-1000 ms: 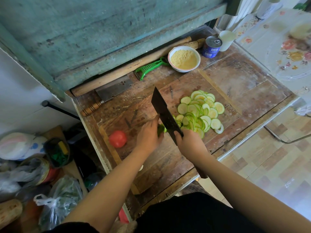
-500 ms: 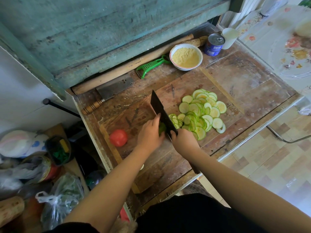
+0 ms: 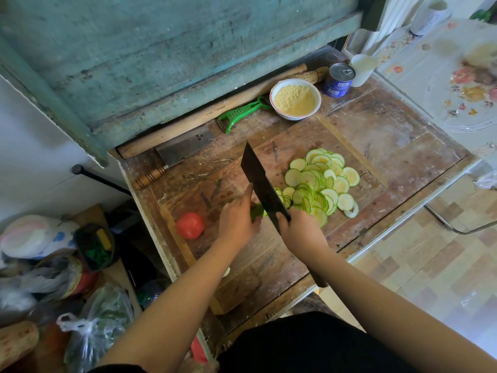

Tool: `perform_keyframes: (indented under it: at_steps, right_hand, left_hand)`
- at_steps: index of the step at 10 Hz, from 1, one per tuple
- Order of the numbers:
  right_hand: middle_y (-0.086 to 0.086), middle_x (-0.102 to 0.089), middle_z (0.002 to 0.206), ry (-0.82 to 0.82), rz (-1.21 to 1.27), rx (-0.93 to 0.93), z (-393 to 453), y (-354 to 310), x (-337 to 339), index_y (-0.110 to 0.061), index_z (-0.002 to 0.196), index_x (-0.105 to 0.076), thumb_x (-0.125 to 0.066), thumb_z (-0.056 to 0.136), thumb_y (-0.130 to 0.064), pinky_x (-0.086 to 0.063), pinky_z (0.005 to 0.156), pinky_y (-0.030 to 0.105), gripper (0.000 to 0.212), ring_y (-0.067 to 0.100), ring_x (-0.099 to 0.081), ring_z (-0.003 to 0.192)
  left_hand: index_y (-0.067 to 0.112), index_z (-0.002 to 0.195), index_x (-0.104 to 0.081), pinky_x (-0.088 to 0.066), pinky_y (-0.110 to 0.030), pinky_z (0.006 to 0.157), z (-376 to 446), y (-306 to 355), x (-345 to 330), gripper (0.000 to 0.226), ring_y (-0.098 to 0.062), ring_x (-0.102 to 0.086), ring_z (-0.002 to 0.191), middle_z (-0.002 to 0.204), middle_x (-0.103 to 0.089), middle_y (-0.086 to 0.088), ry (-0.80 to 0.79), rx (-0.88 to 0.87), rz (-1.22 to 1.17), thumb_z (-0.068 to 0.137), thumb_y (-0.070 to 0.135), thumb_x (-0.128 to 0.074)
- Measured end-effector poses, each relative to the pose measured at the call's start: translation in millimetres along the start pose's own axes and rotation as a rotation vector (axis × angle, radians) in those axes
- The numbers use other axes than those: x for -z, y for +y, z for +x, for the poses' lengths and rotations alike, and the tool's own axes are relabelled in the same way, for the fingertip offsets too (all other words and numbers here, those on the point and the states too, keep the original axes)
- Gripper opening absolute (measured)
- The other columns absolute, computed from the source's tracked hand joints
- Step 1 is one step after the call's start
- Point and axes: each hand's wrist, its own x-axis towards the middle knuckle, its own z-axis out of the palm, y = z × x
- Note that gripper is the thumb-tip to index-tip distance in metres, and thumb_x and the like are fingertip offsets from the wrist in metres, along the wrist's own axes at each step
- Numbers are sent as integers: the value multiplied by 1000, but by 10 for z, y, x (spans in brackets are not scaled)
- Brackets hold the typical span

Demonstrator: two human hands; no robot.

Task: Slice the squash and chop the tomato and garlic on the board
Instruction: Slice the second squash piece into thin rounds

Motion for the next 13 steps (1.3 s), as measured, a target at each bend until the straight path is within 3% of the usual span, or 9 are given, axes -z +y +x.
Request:
perform_keyframes:
  at_steps: [7,8,9,11,13]
  right_hand:
    - [-1,-50,63,-26,-7,-38,51,-23,-42,-13,82,-51,-39,100,-33,-34,45,26,30,18,-49,55]
    - [-1,-49,65,-47,-16,-74,87,-29,-119,-13,81,-50,-38,100,-33,-33,46,26,30,18,-50,58]
    - [2,-52,72,-56,-49,-86,152,-65,-181,-12,84,-52,-37,100,-33,-38,57,28,30,26,-54,69]
    - [-1,-50,64,-20,-7,-52,161,-39,-103,-15,78,-51,-39,99,-34,-36,53,29,31,25,-53,64]
    - [-3,-49,61,2,-8,4,40,-13,-18,-26,64,-39,-40,100,-32,-36,52,29,37,22,-51,59]
  left_hand:
    - [15,148,-27,-38,-35,90,-24,-37,-52,78,-21,-56,106,114,-63,-2,33,-65,3,82,25,-66]
    - [14,148,-26,-38,-35,91,-31,-33,-49,78,-22,-55,107,115,-62,-3,32,-76,10,83,25,-66]
    - [12,149,-24,-37,-35,92,-41,-17,-28,78,-24,-54,108,115,-61,-7,32,-72,4,83,24,-67]
    - [16,149,-23,-37,-33,91,-27,-10,-26,78,-22,-54,107,115,-61,-3,17,-51,6,84,27,-65]
    - [16,149,-24,-38,-35,90,-13,-49,-69,78,-21,-56,106,114,-63,-2,19,-47,8,84,28,-65]
